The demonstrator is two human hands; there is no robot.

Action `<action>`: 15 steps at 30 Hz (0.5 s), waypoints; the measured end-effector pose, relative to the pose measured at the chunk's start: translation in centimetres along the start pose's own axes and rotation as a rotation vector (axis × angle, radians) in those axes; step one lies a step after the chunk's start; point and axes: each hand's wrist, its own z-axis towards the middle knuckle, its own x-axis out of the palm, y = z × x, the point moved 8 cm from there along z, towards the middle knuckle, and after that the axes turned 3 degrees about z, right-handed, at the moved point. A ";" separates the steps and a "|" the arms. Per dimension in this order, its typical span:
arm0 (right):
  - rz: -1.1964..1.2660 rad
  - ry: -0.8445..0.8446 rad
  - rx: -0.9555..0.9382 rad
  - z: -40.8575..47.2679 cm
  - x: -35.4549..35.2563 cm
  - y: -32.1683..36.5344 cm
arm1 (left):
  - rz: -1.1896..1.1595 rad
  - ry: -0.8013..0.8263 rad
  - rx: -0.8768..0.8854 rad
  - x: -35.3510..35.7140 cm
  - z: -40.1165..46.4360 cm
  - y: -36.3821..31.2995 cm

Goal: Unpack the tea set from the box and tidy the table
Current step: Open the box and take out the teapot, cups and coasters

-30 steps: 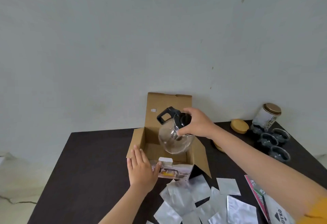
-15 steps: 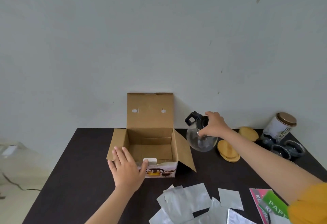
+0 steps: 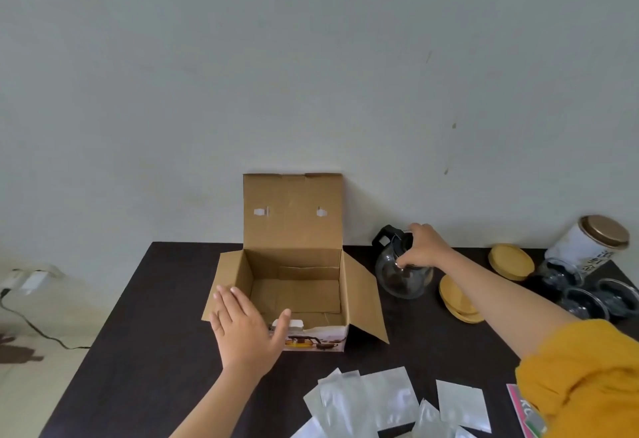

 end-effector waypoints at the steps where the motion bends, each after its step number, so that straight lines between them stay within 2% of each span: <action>1: 0.005 -0.002 0.000 0.3 -0.1 -0.1 | -0.005 0.001 0.001 0.1 0.0 0.0; 7: 0.046 -0.011 0.004 1.1 0.7 -1.1 | -0.031 -0.025 0.011 0.1 0.2 -0.2; 10: 0.093 -0.153 -0.043 -0.9 0.6 0.0 | -0.041 -0.025 0.016 0.0 0.1 -0.1; 15: 0.588 -0.421 -0.068 -10.2 3.9 3.5 | -0.060 -0.008 0.040 -0.1 0.1 -0.1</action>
